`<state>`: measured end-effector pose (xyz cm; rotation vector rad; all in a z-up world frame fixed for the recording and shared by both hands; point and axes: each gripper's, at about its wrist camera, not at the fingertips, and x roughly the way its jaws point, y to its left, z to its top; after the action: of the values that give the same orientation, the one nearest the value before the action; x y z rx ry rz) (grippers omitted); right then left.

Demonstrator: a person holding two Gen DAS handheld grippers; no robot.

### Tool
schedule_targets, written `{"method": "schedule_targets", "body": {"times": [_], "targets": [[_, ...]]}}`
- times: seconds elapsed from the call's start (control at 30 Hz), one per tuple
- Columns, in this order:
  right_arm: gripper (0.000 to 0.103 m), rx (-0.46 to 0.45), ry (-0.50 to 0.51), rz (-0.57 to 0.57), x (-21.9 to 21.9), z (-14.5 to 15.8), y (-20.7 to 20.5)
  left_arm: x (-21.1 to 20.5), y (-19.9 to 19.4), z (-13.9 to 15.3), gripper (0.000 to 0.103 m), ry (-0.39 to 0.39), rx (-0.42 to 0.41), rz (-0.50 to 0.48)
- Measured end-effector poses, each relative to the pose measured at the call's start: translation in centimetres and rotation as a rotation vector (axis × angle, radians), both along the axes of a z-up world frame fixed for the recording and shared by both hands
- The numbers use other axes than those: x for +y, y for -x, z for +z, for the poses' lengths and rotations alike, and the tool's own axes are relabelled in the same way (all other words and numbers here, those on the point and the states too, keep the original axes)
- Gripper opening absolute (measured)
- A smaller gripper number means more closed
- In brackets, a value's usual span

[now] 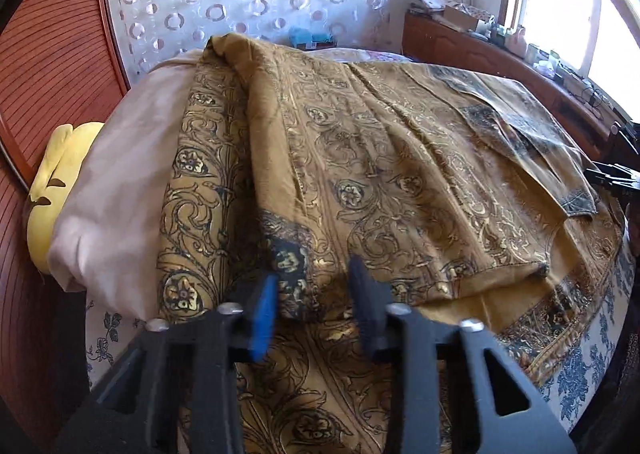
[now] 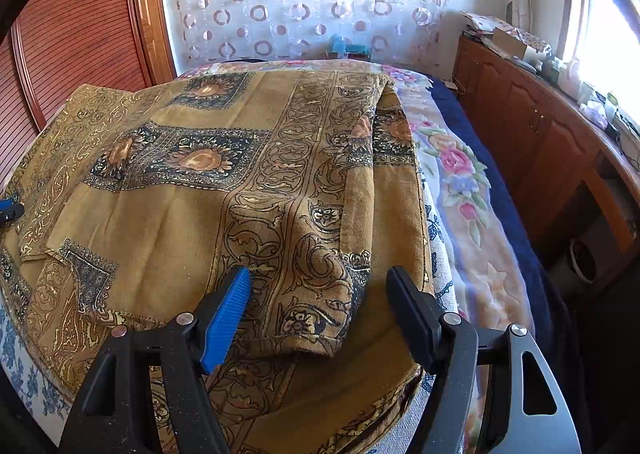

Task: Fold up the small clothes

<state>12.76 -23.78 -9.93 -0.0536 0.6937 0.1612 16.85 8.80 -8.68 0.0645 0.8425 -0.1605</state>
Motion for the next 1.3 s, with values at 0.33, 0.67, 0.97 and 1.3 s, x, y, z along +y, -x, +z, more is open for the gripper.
{"method": "schedule_targets", "body": {"times": [0.33,0.67,0.97,1.3], "targets": [[0.048,0.029,-0.039,0.030,-1.1,0.6,0.2,0.2,-0.2,0.3,0.007,-0.002,-0.015,0.002],[0.005,0.013,-0.028,0.091,-1.2,1.9,0.8,-0.2,1.8,3.3,0.005,0.071,-0.104,-0.022],[0.004,-0.045,-0.027,0.131,-1.2,4.3,4.2,0.3,4.7,6.0,0.005,0.159,-0.178,-0.039],[0.004,-0.093,-0.022,0.177,-2.1,5.5,9.2,2.4,7.5,5.9,0.005,0.169,-0.175,-0.004]]}}
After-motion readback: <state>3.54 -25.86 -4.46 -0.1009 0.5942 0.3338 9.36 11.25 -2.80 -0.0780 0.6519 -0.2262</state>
